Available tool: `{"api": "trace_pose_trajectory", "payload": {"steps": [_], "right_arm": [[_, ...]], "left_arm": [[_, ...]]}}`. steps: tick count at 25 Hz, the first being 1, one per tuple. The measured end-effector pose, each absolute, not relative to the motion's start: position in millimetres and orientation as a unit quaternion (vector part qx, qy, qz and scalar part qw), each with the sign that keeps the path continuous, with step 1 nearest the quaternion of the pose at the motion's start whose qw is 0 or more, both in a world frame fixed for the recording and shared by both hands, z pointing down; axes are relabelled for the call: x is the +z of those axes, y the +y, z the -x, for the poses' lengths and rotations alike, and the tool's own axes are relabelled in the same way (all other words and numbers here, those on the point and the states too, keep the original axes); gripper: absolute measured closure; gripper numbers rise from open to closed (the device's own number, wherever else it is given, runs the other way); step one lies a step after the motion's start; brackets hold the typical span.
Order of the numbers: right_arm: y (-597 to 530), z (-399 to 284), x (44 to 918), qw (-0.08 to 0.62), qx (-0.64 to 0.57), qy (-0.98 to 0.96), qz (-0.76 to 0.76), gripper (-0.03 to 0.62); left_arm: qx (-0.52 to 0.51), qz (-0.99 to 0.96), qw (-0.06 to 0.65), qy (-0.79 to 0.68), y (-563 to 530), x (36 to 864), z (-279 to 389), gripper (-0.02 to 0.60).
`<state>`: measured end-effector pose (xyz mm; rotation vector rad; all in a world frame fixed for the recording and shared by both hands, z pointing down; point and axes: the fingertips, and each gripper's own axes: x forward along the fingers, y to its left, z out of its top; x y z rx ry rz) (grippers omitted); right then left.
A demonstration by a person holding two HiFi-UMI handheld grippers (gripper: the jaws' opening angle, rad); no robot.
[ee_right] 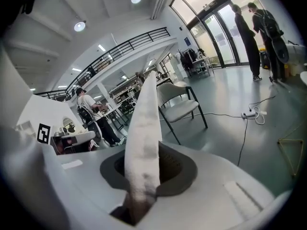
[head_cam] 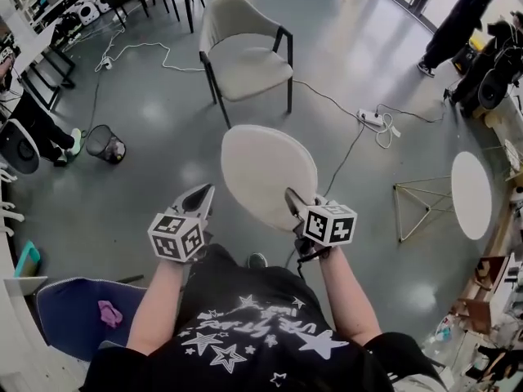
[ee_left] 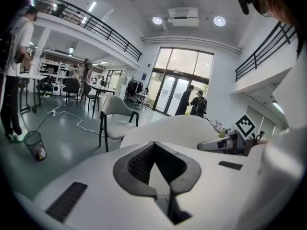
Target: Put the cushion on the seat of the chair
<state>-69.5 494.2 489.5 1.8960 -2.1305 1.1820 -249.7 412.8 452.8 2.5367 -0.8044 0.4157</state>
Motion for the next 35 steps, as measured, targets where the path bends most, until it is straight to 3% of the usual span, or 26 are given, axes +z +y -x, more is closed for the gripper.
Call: {"api": "trace_pose_trajectory", "payload": {"steps": [9, 22, 35], "right_arm": [[447.6, 68.8, 500.2, 0.025, 0.398, -0.679, -0.617, 0.530], [331.8, 25.7, 507.8, 0.050, 0.409, -0.627, -0.661, 0.530], [225.3, 8.1, 502.7, 0.049, 0.408, -0.582, -0.701, 0.530]], "left_arm": [[0.151, -0.913, 0.218, -0.309, 359.2, 457.1, 270.8, 0.572], [0.161, -0.930, 0.228, -0.238, 201.7, 472.2, 211.7, 0.572], [0.164, -0.934, 0.240, -0.205, 77.7, 480.0, 202.0, 0.572]]}}
